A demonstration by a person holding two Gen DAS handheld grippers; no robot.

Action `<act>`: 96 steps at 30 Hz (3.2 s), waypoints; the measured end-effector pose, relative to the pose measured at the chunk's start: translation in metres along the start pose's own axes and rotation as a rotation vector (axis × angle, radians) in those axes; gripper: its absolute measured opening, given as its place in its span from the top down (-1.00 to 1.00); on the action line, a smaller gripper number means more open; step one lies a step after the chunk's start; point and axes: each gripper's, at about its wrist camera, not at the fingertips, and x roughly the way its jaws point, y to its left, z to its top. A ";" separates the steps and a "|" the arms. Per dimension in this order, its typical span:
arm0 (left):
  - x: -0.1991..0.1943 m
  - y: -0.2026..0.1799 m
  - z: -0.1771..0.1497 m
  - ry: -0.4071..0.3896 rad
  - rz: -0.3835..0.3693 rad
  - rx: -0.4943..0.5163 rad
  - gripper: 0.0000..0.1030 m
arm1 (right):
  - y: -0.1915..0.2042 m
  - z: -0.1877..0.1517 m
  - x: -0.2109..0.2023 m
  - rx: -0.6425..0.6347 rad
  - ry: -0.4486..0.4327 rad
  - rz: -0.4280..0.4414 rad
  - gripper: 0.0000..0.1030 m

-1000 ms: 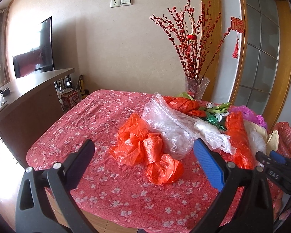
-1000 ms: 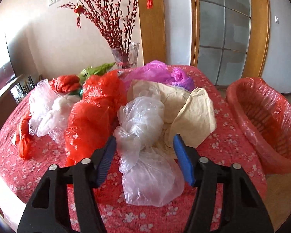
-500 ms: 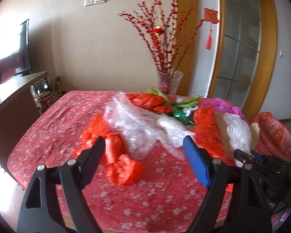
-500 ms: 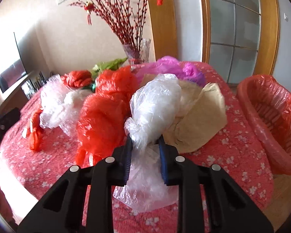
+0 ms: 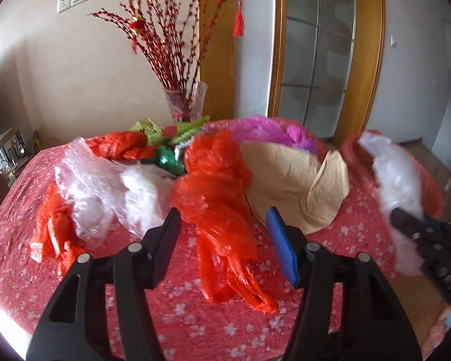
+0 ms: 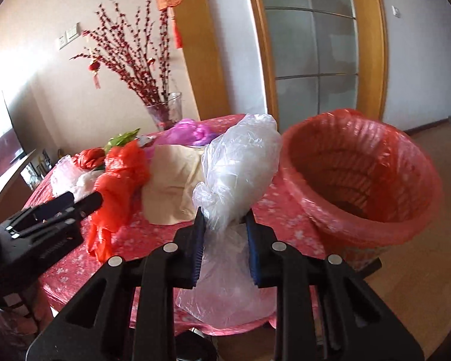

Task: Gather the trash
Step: 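Grasp the red plastic bag with the left gripper while the right gripper lifts the clear bag, then carry both bags over the basket and open both grippers to drop them, then grasp the beige paper with the right gripper while the left grasps a clear bag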

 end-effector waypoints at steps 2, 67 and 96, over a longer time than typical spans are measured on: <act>0.012 -0.005 -0.003 0.036 0.021 0.014 -0.09 | -0.006 -0.001 -0.003 0.007 -0.003 -0.007 0.50; 0.054 -0.203 0.097 0.058 -0.610 0.196 0.54 | -0.184 0.082 -0.030 0.178 -0.160 -0.245 0.23; 0.002 0.015 0.057 -0.093 -0.096 0.031 -0.10 | -0.057 0.064 0.014 -0.012 -0.031 -0.048 -0.01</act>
